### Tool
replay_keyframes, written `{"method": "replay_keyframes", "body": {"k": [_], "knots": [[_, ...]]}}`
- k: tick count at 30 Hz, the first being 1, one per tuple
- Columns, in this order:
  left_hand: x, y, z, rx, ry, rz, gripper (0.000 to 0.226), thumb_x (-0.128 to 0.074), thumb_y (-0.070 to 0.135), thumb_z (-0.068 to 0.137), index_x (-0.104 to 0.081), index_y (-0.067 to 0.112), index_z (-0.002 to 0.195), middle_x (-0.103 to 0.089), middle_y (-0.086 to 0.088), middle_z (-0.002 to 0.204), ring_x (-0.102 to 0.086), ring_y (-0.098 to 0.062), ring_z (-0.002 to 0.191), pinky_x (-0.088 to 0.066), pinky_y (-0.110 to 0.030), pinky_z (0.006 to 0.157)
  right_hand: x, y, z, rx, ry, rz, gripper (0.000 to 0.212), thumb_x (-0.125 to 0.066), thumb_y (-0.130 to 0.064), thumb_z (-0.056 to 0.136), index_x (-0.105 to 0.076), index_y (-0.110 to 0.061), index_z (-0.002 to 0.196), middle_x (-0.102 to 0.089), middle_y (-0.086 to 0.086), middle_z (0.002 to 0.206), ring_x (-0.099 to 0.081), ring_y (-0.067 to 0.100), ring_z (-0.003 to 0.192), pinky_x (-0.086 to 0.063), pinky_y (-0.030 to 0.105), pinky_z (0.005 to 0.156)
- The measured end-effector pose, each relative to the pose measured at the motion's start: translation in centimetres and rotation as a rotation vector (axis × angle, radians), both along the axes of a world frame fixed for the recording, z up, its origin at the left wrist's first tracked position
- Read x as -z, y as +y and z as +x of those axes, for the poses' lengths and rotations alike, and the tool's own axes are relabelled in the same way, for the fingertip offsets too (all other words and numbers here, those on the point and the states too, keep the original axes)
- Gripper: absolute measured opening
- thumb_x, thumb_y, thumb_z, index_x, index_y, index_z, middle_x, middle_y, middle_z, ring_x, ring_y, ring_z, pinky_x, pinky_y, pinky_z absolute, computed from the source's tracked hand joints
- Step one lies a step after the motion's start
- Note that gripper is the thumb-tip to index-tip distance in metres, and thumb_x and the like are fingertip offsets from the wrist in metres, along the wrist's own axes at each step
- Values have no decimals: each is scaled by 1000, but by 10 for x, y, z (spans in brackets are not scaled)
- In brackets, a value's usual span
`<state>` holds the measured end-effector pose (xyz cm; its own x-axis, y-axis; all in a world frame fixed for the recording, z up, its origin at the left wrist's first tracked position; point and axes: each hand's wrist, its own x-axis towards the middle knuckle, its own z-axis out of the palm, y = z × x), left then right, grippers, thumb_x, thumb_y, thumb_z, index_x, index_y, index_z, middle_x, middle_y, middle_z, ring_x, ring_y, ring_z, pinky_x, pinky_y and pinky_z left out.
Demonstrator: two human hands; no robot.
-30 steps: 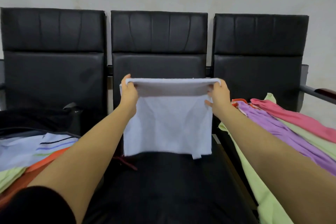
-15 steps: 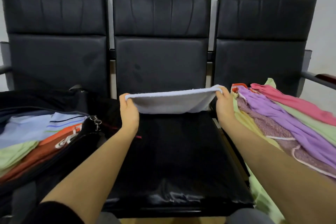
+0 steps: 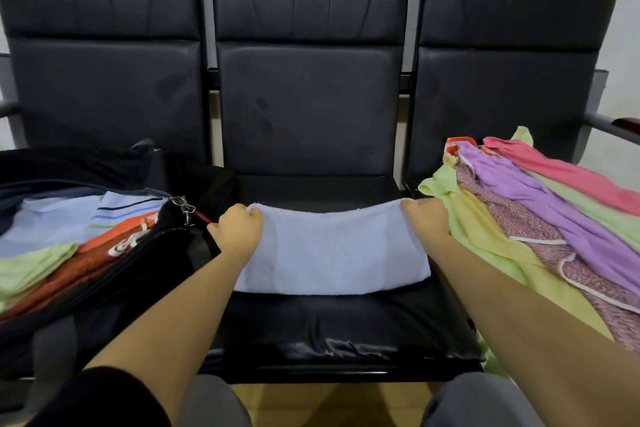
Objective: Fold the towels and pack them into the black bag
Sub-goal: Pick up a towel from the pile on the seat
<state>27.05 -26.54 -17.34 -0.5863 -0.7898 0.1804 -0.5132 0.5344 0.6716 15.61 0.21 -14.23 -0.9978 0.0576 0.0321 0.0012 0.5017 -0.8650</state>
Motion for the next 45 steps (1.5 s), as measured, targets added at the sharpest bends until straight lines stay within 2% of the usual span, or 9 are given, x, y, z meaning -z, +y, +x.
{"method": "replay_keyframes", "body": {"k": [10,12,18,23,29,32,36,42,45], "knots": [[25,-23,-35,155,-499,-472,18,-48,7,86,-43,15,69,-52,0,66,-52,-22,74,-32,-33,86,46,-19,-46,-22,0,206,31,-50,-19,97,-41,-12,68,-44,5,75,-48,24,81,-37,30,69],[28,-25,-36,165,-502,-583,5,-47,8,85,-50,12,84,-62,-5,80,-55,-26,88,-31,-36,90,45,-26,-51,-11,79,274,22,-48,-21,98,-50,-7,83,-51,9,84,-50,24,82,-37,31,69],[32,-38,-55,167,-484,-788,44,-47,11,89,-37,13,131,-65,-5,89,-54,-30,98,-31,-38,96,40,-46,-69,-4,204,444,31,-45,-26,100,-58,-2,115,-63,15,108,-61,30,101,-47,35,77],[37,-39,-62,204,-684,-825,31,-50,17,88,-47,13,119,-61,-5,111,-49,-28,112,-28,-37,105,53,-53,-74,-25,251,575,26,-53,-20,97,-55,-3,116,-59,15,114,-55,31,106,-45,37,85],[57,-22,-50,170,-563,-850,35,-55,15,83,-47,9,116,-49,-12,124,-45,-30,118,-34,-37,100,71,-78,-46,-179,465,577,39,-59,-4,88,-51,-15,125,-43,7,130,-40,24,117,-31,29,94],[55,-4,-37,191,-474,-766,24,-60,12,77,-56,8,101,-55,-12,110,-53,-31,105,-42,-37,89,83,-91,-26,-446,350,445,37,-52,-10,94,-50,-13,130,-45,5,135,-43,23,122,-30,28,98],[60,16,-22,265,-571,-595,33,-40,15,91,-44,8,123,-44,-12,129,-41,-29,121,-31,-35,99,105,-88,-10,-612,165,635,45,-37,-31,102,-37,-21,145,-29,-1,154,-28,19,140,-20,35,112],[68,34,-8,250,-799,-649,42,-34,27,98,-42,5,133,-38,-22,142,-27,-37,134,-17,-42,112,97,-65,5,-388,103,623,27,-35,-21,98,-60,-13,93,-55,3,119,-50,24,106,-34,34,90],[65,44,-3,244,-747,-596,32,-37,18,95,-49,7,122,-47,-16,131,-42,-34,121,-29,-38,104,91,-54,14,-329,115,672,29,-34,-19,99,-61,-11,102,-53,5,116,-48,25,106,-34,36,91]]}}
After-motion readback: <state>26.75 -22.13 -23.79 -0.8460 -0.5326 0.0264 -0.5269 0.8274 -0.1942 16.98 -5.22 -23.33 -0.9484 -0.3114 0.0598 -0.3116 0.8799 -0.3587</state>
